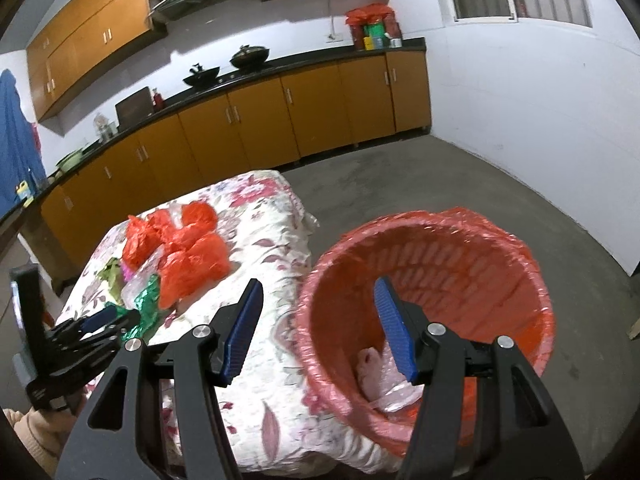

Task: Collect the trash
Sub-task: 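Grasp the green bag with the left gripper while the right returns to the table, then grasp a bundle of red bags with the right gripper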

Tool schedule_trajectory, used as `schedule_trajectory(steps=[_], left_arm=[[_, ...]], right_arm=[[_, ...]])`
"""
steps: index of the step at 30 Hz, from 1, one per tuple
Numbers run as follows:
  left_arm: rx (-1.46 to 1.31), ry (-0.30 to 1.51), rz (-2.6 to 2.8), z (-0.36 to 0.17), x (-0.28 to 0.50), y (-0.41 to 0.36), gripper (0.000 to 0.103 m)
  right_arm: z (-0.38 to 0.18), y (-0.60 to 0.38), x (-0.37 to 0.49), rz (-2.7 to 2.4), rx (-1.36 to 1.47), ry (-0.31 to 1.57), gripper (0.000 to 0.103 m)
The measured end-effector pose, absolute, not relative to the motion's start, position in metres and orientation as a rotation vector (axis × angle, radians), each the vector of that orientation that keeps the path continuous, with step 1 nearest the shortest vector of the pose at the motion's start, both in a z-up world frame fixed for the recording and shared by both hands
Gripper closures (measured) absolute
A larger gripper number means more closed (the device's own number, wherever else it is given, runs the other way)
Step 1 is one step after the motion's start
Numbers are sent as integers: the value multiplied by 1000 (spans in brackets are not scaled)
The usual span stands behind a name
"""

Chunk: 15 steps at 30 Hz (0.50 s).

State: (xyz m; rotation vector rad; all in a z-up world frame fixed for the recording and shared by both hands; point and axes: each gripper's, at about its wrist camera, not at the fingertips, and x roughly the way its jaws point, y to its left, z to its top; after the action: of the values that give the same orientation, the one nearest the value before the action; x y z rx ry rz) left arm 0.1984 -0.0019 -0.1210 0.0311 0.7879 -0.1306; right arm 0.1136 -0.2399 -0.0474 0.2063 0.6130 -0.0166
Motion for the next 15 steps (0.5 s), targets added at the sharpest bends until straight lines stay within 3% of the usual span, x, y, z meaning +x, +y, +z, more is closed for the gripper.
schedule_trajectory(steps=[5, 10, 15], left_arm=[[35, 874, -119, -143, 211, 3, 57], [27, 888, -121, -149, 215, 8, 84], [13, 836, -161, -141, 197, 21, 88]], right_arm=[[-51, -229, 118, 6, 196, 632, 44], [-53, -215, 125, 37, 188, 644, 44], [-54, -195, 133, 92, 183, 651, 44]])
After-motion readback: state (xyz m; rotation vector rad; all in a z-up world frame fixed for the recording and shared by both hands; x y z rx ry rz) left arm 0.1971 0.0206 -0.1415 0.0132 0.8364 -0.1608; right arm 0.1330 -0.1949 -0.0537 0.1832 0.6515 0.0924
